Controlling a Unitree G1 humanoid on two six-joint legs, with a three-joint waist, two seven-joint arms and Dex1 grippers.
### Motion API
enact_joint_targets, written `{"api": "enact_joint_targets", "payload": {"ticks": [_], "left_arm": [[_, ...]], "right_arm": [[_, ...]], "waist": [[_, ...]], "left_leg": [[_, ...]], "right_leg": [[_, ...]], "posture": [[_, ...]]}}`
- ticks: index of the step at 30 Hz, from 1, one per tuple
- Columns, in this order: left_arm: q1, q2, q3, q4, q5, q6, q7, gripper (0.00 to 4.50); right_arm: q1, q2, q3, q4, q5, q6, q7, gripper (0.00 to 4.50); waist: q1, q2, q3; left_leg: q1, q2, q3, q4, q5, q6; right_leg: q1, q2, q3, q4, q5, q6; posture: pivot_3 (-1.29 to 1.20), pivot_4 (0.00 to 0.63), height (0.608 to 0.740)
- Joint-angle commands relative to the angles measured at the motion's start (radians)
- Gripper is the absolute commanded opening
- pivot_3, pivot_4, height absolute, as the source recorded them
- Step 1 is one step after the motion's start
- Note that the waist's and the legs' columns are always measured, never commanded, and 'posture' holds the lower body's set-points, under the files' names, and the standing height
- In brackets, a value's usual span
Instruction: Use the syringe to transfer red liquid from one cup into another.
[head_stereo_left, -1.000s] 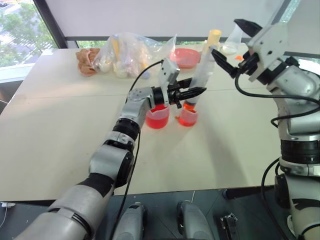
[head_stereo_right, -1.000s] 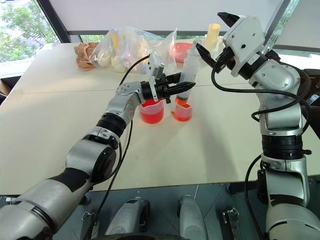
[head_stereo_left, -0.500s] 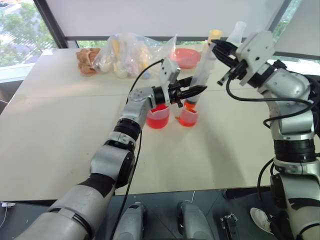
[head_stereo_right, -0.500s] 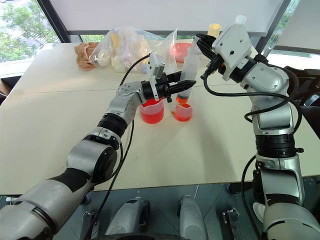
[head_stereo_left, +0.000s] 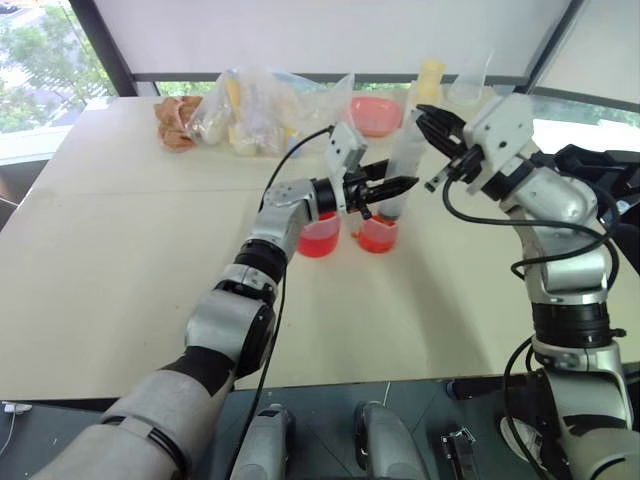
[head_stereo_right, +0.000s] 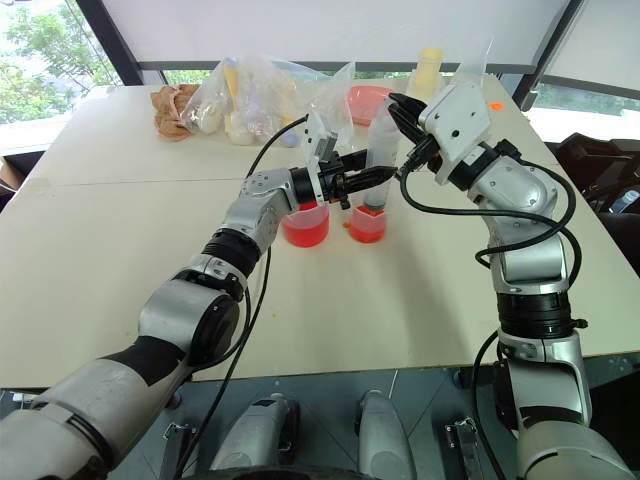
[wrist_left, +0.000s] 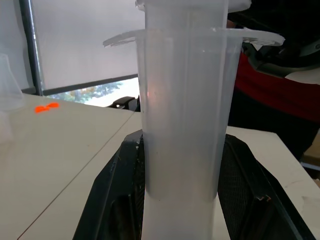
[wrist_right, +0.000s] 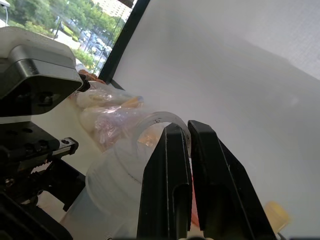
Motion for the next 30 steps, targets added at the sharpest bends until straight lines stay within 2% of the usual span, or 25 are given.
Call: {"api": "enact_joint_targets", "payload": {"ticks": [1,5,6,8,13,17,21,25,26,30], "left_arm": [[-0.11,-0.015,0.061,-0.072,-0.053,-0.047,0.044,1.45],[-0.108,-0.018,0.059,-0.085,-0.057,-0.04,0.033,1.45],[-0.106,-0.019,0.057,-0.088,-0.058,-0.037,0.028,1.45],[-0.103,-0.019,0.054,-0.094,-0.057,-0.032,0.021,1.45],[-0.092,-0.006,0.037,-0.127,-0.046,0.008,-0.007,1.45],[-0.103,0.009,0.025,-0.188,-0.036,0.099,0.035,1.45],[-0.119,0.018,0.052,-0.25,-0.08,0.194,0.059,1.45],[-0.238,0.073,0.15,-0.271,-0.171,0.385,0.197,1.45],[-0.28,0.106,0.162,-0.258,-0.162,0.441,0.263,1.45],[-0.46,0.34,0.21,-0.141,-0.118,0.913,0.567,1.45]], "right_arm": [[0.057,0.022,0.089,-0.037,-0.004,0.014,0.048,0.04],[0.053,0.016,0.059,-0.031,-0.006,0.017,0.029,0.04],[0.05,0.011,0.045,-0.028,-0.008,0.017,0.019,0.69],[0.049,-0.003,0.016,-0.03,-0.013,0.021,-0.001,1.46],[0.076,-0.04,-0.113,-0.094,0.034,0.1,-0.06,3.9],[0.179,-0.093,-0.265,-0.216,0.2,0.228,-0.019,3.9],[0.236,-0.148,-0.353,-0.258,0.291,0.307,-0.001,3.9],[0.285,-0.243,-0.41,-0.284,0.37,0.384,0.065,3.9],[0.288,-0.262,-0.395,-0.29,0.38,0.394,0.086,3.9],[0.273,-0.297,-0.264,-0.372,0.478,0.459,0.2,3.9]], "waist": [[0.0,0.0,0.0],[0.0,0.0,0.0],[0.0,0.0,0.0],[-0.001,0.0,0.0],[0.003,0.0,0.0],[0.017,-0.001,0.0],[0.02,0.0,0.0],[0.014,0.0,0.0],[0.011,0.0,0.001],[-0.016,-0.001,0.002]], "left_leg": [[0.0,0.0,0.0,0.0,0.0,0.0],[0.0,0.0,0.0,0.0,0.0,0.0],[0.0,0.0,0.0,0.0,0.0,0.0],[0.0,0.0,0.0,0.0,0.0,0.0],[0.0,0.0,0.0,0.0,0.0,0.0],[-0.001,0.0,-0.001,0.0,0.0,0.0],[-0.001,0.0,0.0,0.0,0.0,0.001],[0.0,0.001,0.0,0.0,-0.001,0.001],[0.0,0.001,0.0,0.0,-0.001,0.001],[0.001,0.002,-0.002,0.0,-0.001,0.002]], "right_leg": [[0.0,0.0,0.0,0.0,0.0,0.0],[0.0,0.0,0.0,0.0,0.0,0.0],[0.0,0.0,0.0,0.0,0.0,0.0],[0.0,0.0,0.0,0.0,0.0,0.0],[0.0,0.0,0.0,0.0,0.0,0.0],[0.0,0.0,0.0,-0.001,0.0,0.0],[0.0,0.0,0.0,-0.001,0.0,0.0],[0.0,0.001,0.0,-0.001,0.0,0.0],[0.0,0.001,0.0,-0.001,0.0,0.0],[0.0,0.003,0.001,0.0,0.0,0.0]], "posture": [[0.0,0.15,0.74],[0.0,0.15,0.74],[0.0,0.15,0.74],[0.0,0.15,0.74],[0.0,0.15,0.74],[0.0,0.15,0.74],[0.0,0.15,0.74],[0.0,0.15,0.74],[0.0,0.15,0.74],[0.0,0.15,0.74]]}}
